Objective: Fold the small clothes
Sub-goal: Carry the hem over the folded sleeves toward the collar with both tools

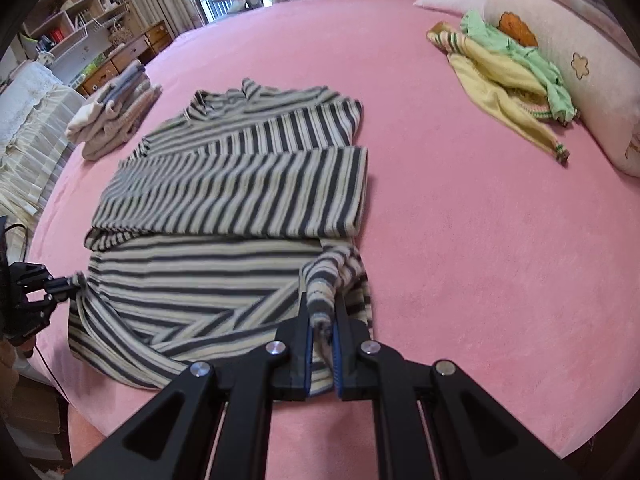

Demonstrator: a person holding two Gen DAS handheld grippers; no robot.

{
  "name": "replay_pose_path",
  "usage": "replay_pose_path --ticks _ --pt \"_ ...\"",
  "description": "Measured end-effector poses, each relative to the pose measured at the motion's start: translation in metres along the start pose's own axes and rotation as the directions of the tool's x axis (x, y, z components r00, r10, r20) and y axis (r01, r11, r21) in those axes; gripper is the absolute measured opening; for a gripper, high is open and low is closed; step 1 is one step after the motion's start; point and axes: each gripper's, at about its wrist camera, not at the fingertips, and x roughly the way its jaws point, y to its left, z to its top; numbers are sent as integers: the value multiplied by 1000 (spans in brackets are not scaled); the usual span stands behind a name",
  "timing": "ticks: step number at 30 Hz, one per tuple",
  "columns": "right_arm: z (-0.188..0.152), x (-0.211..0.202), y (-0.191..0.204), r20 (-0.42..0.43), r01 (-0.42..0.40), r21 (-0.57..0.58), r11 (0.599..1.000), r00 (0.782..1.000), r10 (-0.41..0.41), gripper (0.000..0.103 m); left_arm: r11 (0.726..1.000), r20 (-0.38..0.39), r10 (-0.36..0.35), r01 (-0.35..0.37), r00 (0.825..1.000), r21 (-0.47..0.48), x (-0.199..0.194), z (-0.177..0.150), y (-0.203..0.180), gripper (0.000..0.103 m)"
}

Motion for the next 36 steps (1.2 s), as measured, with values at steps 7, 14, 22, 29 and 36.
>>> replay_pose_path --ticks 7,14,22,29,36 --pt "38 -19 13 86 13 -37 999 996 -10 7 937 56 272 -252 961 -242 -37 32 42 4" --pt "109 -2 19 156 -7 -22 1000 988 11 7 822 8 406 -362 914 -440 -23 68 115 4" --pt "184 62 19 146 29 27 999 989 -33 7 772 -57 445 -415 894 -482 38 121 163 4" --pt "218 117 8 108 54 89 995 992 -64 7 738 -127 443 -442 887 -510 90 138 195 4" --pt "236 150 8 90 73 118 990 992 -84 7 723 -157 448 -460 880 -516 123 146 215 4"
